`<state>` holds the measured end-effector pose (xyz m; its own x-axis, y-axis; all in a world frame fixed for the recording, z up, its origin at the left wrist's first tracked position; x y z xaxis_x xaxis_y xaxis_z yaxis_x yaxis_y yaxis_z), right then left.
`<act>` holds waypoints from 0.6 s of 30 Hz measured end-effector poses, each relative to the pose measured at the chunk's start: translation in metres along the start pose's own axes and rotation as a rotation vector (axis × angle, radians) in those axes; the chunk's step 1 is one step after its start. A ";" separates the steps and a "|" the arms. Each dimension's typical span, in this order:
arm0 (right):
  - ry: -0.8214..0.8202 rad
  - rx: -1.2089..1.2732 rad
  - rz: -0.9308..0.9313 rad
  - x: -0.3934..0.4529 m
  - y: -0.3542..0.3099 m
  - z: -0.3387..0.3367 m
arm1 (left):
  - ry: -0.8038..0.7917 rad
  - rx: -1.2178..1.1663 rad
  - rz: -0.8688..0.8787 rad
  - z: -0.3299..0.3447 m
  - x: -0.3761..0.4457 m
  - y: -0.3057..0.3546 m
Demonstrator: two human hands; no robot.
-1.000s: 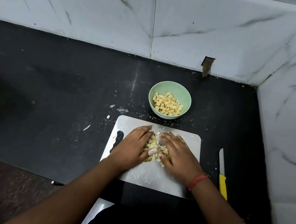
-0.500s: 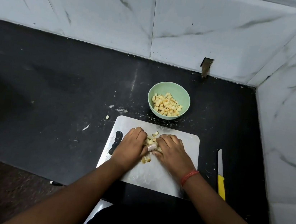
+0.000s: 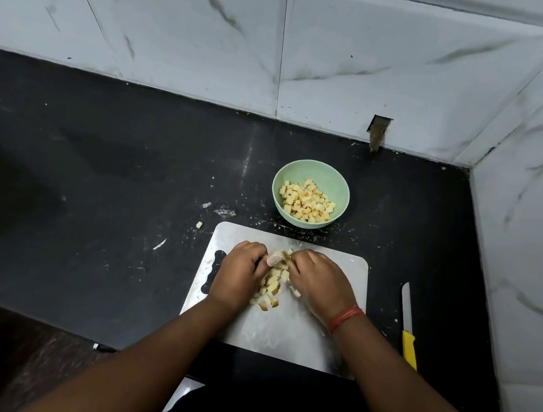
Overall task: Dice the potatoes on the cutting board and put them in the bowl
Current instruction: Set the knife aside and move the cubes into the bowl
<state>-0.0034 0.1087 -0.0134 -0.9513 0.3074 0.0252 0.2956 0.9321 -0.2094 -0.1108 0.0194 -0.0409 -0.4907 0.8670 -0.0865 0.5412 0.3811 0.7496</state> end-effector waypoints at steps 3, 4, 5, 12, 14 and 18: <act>0.015 0.298 0.163 -0.003 0.009 -0.014 | 0.040 -0.183 -0.037 -0.005 -0.001 0.003; -0.002 0.427 0.238 -0.005 0.015 -0.011 | 0.050 -0.230 -0.034 -0.007 -0.002 0.006; 0.000 0.524 0.299 -0.006 0.021 -0.008 | 0.061 -0.260 -0.016 -0.008 -0.002 0.012; 0.177 1.278 0.611 -0.008 0.038 -0.017 | 0.090 -0.499 -0.012 -0.011 0.008 0.047; 0.253 1.566 0.658 -0.002 0.040 -0.021 | 0.107 -0.552 0.032 -0.016 0.017 0.063; 0.380 1.807 0.691 0.032 0.049 -0.050 | 0.143 -0.649 0.053 -0.031 0.051 0.095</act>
<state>-0.0153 0.1743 0.0262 -0.5950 0.7173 -0.3626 -0.1089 -0.5189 -0.8479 -0.1053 0.0897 0.0458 -0.5848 0.8110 0.0155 0.0682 0.0301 0.9972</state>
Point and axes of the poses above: each hand's wrist, its own x-axis towards the middle knuckle, its own z-axis out of the palm, y = z × x, the point moved 8 cm from there along x, towards the middle knuckle, and after that the axes turned 12 degrees about -y, right-handed, at the moved point
